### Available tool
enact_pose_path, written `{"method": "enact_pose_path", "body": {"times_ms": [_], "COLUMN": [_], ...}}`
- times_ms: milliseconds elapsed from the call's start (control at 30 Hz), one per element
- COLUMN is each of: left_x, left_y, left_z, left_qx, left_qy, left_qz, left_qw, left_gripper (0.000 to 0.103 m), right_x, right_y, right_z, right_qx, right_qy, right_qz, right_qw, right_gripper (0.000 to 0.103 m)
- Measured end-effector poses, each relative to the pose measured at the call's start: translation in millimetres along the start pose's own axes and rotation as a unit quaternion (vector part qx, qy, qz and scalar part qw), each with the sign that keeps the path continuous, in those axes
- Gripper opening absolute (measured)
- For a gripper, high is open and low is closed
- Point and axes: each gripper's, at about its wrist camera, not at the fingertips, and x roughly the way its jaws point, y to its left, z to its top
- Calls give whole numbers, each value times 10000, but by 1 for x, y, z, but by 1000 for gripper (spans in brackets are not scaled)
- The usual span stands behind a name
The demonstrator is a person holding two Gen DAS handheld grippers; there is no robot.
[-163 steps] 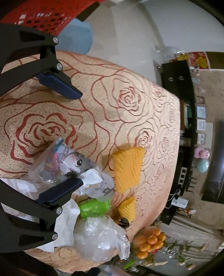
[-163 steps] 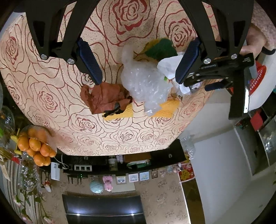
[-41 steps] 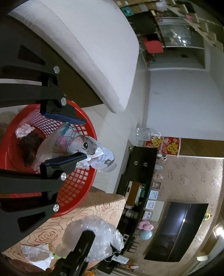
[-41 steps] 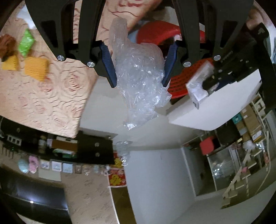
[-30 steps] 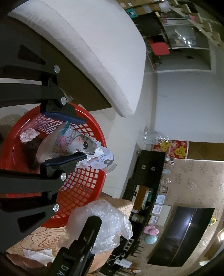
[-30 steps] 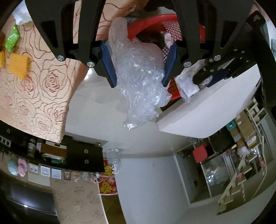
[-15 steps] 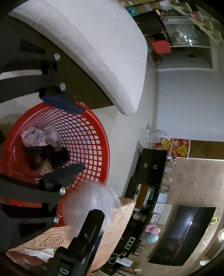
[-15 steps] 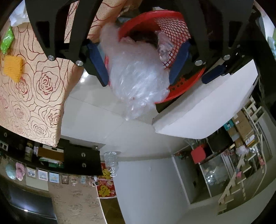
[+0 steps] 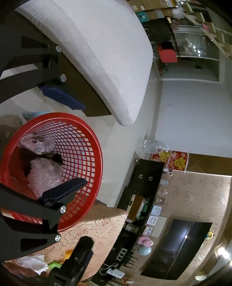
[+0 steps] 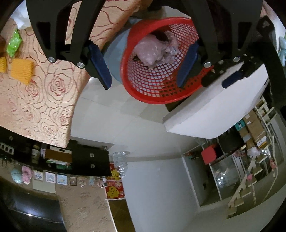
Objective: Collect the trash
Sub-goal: 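Move both open tools back over the table toward the tissue and sponge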
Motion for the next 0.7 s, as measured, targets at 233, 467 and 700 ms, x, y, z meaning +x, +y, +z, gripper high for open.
{"method": "enact_pose_path", "body": {"times_ms": [233, 467, 700], "left_x": [-7, -14, -15], "left_y": [-7, -20, -37], "left_z": [0, -2, -6], "left_qx": [1, 50, 225], "left_qy": [-167, -298, -301], "left_qz": [-153, -432, -603], "left_qw": [9997, 9986, 9975], "left_gripper": [82, 83, 83], "right_x": [-23, -70, -124], "right_y": [-22, -61, -113], "right_z": [-18, -37, -64], "right_qx": [70, 148, 203], "right_qy": [-77, -247, -454], "right_qz": [-373, -890, -1737], "right_qw": [9992, 9956, 9835], "right_gripper": [73, 73, 78]}}
